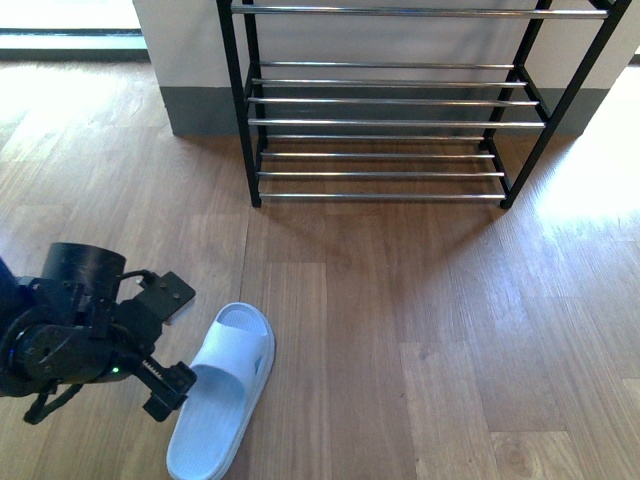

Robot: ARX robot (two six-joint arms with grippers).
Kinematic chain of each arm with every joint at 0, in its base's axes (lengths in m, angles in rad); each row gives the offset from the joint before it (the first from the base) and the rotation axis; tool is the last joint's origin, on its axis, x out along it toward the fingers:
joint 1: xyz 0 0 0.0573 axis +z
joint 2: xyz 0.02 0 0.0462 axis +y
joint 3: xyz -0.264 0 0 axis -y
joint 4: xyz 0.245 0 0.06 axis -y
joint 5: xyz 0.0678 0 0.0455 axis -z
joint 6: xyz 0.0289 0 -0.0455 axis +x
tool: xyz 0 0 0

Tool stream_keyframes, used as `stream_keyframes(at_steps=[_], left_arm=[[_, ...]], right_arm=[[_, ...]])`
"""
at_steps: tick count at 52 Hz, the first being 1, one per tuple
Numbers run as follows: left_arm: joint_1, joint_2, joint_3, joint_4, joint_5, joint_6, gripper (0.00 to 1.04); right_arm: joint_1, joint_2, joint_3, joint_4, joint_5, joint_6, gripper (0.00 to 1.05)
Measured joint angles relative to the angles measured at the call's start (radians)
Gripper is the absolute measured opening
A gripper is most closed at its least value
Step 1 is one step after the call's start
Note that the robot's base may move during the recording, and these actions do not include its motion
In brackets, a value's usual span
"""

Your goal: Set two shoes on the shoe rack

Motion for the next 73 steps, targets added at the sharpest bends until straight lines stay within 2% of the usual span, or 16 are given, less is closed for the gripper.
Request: stream_keyframes(at_steps=[11, 21, 26, 60, 73], left_arm=[[-0.051, 0.075, 0.119, -0.074, 0.018, -0.018, 0.95], [-0.064, 0.132, 0.198, -0.06, -0.052, -0.039, 0.95], [-0.068, 0.151, 0.225, -0.055, -0.071, -0.045, 0.8], [-0.067, 0.166, 0.209, -0.014, -0.109, -0.128, 0.01], [-0.041, 0.039, 0.043, 0.156, -0.115, -0.267, 0.02]], right_arm=[[0.0, 0.0, 0.0, 0.0, 0.0, 0.0, 0.01], [0.0, 0.0, 0.0, 0.0, 0.0, 0.0, 0.01], [0.0, 0.0, 0.0, 0.0, 0.0, 0.0, 0.01], [0.0, 0.0, 0.0, 0.0, 0.0, 0.0, 0.01], [0.0, 0.0, 0.0, 0.0, 0.0, 0.0, 0.01]])
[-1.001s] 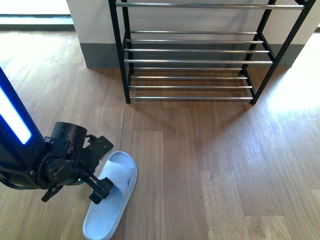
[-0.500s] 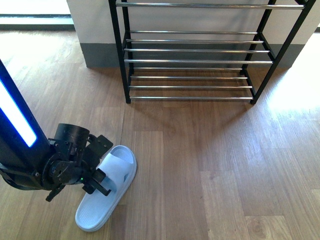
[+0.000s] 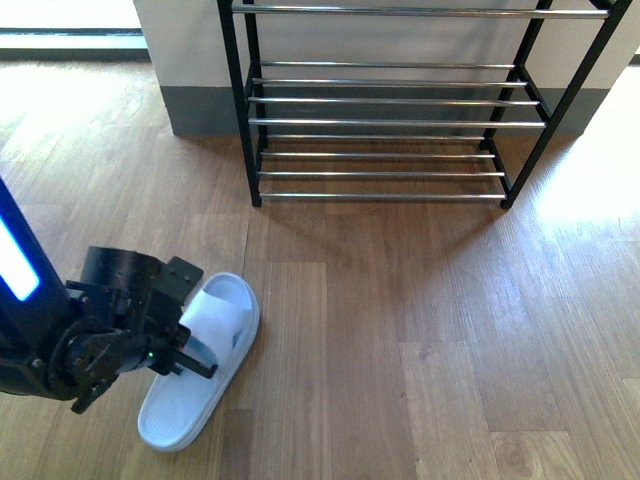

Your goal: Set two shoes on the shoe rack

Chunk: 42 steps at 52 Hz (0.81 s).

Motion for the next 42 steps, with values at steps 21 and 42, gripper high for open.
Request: stream_keyframes(at_steps=[21, 42], left_arm=[[0.11, -0.377, -0.302, 0.098, -0.042, -0.057, 0.02], [0.163, -1.165, -0.723, -0.098, -0.076, -0.109, 0.02]], right_arm=[[0.0, 0.0, 0.0, 0.0, 0.0, 0.0, 0.01], [0.0, 0.0, 0.0, 0.0, 0.0, 0.0, 0.01]])
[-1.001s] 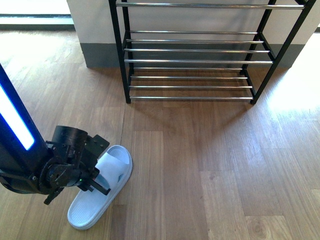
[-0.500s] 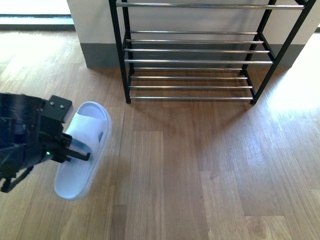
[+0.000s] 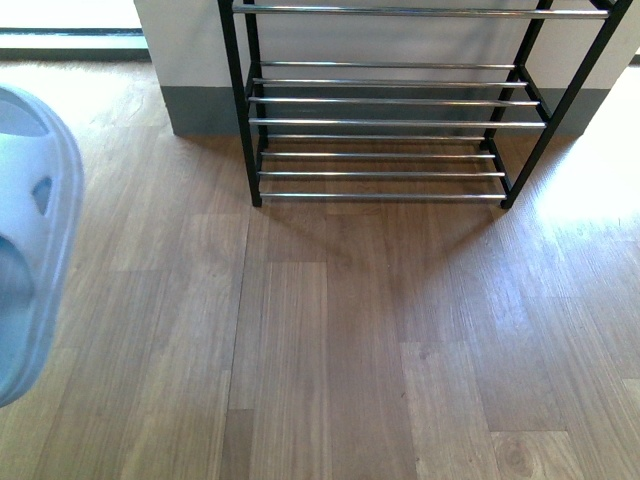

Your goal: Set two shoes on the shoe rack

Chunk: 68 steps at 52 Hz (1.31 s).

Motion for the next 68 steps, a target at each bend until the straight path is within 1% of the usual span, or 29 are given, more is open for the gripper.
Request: stream_keyframes(at_steps=[9, 14, 17, 20, 23, 25, 29, 68], left_arm=[[-0.049, -0.46, -0.078, -0.293, -0.072, -0.032, 0.02], [-0.072, -0.628, -0.082, -0.418, -0.11, -0.05, 0.02], [-0.083, -0.695, -0.082, -0.467, -0.132, -0.058, 0.02], [-0.1, -0.801, -0.082, -0.549, -0.175, -0.08, 0.02], [-0.127, -0.912, -0.082, -0.64, -0.238, -0.105, 0.02], [-0.14, -0.962, -0.082, -0.674, -0.257, -0.114, 0.02], [-0.15, -0.998, -0.081, -0.681, -0.258, -0.125, 0.02], [-0.151, -0.998, -0.081, -0.683, -0.26, -0.135, 0.02]], right_arm=[[0.0, 0.0, 0.0, 0.0, 0.0, 0.0, 0.01], [0.0, 0.0, 0.0, 0.0, 0.0, 0.0, 0.01], [0.0, 0.0, 0.0, 0.0, 0.0, 0.0, 0.01], [0.0, 0.0, 0.0, 0.0, 0.0, 0.0, 0.01], [0.0, 0.0, 0.0, 0.0, 0.0, 0.0, 0.01], [0.0, 0.0, 0.0, 0.0, 0.0, 0.0, 0.01], [0.0, 0.0, 0.0, 0.0, 0.0, 0.0, 0.01], [0.0, -0.001, 0.0, 0.0, 0.0, 0.0, 0.01]])
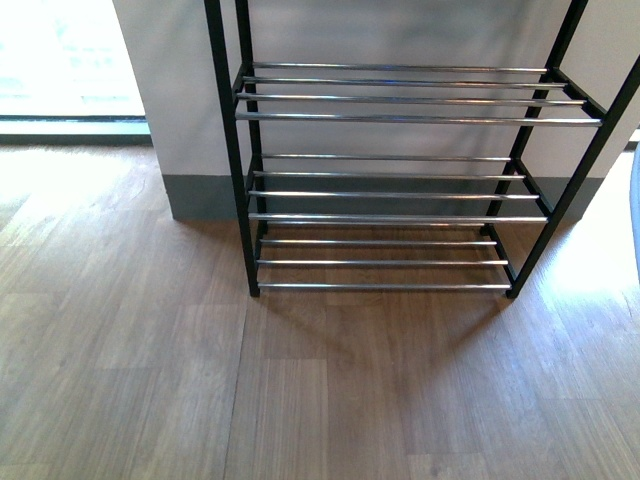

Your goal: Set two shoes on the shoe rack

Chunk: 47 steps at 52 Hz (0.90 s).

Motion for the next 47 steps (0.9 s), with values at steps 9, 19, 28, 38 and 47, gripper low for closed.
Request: stream_keyframes(at_steps=[9, 19, 28, 38, 47], left_arm=[[0.0, 0.0, 0.0, 0.0, 0.001, 0.0, 0.02], [-0.002, 0.0, 0.0, 0.0, 0.004, 0.0, 0.02], [-0.002, -0.001, 0.0, 0.0, 0.0, 0.0, 0.02], [-0.002, -0.002, 0.0, -0.001, 0.0, 0.0, 0.02], [-0.002, -0.002, 0.0, -0.001, 0.0, 0.0, 0.02]], right_arm=[[0.0, 0.0, 0.0, 0.0, 0.0, 0.0, 0.01], [-0.001, 0.0, 0.0, 0.0, 0.008, 0.001, 0.01], [0.0, 0.0, 0.0, 0.0, -0.004, 0.002, 0.01], [0.0, 0.0, 0.0, 0.0, -0.003, 0.002, 0.01], [0.0, 0.0, 0.0, 0.0, -0.003, 0.002, 0.01]])
